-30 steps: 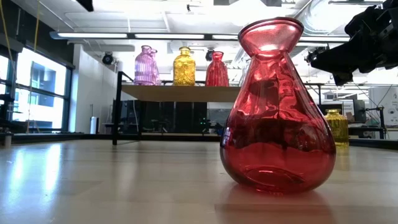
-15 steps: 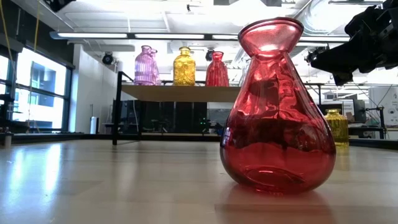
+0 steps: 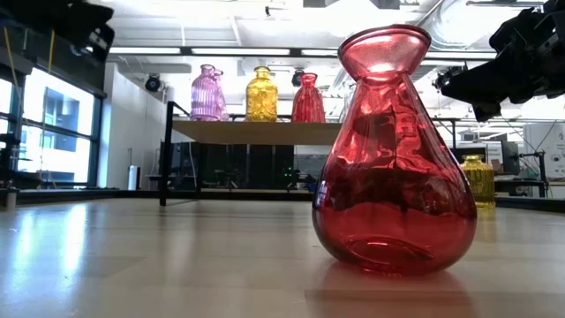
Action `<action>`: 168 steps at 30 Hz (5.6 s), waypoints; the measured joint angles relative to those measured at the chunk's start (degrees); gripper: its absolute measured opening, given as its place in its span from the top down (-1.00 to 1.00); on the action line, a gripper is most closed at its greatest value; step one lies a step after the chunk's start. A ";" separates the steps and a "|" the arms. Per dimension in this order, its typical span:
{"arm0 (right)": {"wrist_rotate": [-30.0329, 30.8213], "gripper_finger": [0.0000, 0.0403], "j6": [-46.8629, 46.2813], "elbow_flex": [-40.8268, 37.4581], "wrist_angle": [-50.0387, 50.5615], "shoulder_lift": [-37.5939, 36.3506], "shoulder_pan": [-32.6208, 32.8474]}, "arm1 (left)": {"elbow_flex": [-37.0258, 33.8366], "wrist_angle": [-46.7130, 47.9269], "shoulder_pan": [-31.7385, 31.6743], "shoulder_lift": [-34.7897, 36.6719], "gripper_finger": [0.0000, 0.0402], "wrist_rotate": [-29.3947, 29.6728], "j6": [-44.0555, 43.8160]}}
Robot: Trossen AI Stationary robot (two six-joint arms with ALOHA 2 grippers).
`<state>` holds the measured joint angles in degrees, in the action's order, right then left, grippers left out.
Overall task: Sort vases onto shelf
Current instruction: Put the purple vase on the shelf and align it with the other purple vases
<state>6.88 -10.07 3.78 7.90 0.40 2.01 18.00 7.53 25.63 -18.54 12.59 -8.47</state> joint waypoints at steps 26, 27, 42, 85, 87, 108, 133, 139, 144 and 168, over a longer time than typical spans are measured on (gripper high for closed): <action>0.00 0.51 0.02 0.00 0.00 0.00 0.01 | -8.86 -1.65 -0.04 4.15 0.40 -1.74 3.92; 0.00 0.51 0.01 0.00 0.00 0.00 -0.01 | -8.86 -0.94 -0.04 4.15 0.40 -1.62 4.08; 0.00 0.51 0.01 0.01 0.00 0.00 0.01 | -8.86 0.28 -0.04 4.15 0.40 1.62 -1.39; 11.56 0.51 -54.60 -0.01 -8.73 -0.02 -0.12 | -8.83 -3.15 -0.11 4.15 0.40 16.83 -3.45; 14.08 0.51 -55.84 -0.01 -9.05 -0.02 -0.12 | -8.83 -3.34 -0.11 4.15 0.40 17.37 -3.97; 14.10 0.51 -54.24 -0.01 -21.92 0.00 -0.12 | -8.79 -4.40 -0.11 4.15 0.40 18.38 -11.81; -11.01 0.51 -46.96 48.75 35.95 25.29 -0.07 | -8.81 -4.39 -0.11 4.15 0.40 24.26 -9.26; -18.97 0.51 -46.78 59.69 50.93 39.04 0.49 | -8.81 -4.31 -0.11 4.15 0.40 26.59 -8.11; -20.11 0.51 -47.65 63.03 62.55 47.60 5.68 | -8.79 -4.31 -0.11 4.14 0.40 27.11 -5.92; -11.25 0.51 -96.12 61.72 61.71 67.77 45.77 | -8.81 -4.35 -0.11 4.15 0.40 27.07 -6.34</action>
<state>-4.37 -106.18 65.49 69.61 68.18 47.78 9.19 3.19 25.52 -14.39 39.66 -14.81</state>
